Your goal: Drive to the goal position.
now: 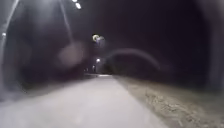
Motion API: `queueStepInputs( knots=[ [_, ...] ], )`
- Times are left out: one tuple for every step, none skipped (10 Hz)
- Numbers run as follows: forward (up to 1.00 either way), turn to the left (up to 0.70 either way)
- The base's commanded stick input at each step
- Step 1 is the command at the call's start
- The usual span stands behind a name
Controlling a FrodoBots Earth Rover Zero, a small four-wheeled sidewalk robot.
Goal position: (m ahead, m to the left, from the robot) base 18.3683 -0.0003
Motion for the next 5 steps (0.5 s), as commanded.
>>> queueStepInputs(
  knots=[
    [1.00,0.00],
    [1.00,0.04],
    [1.00,0.21],
    [1.00,0.27],
    [1.00,0.27]
  ],
)
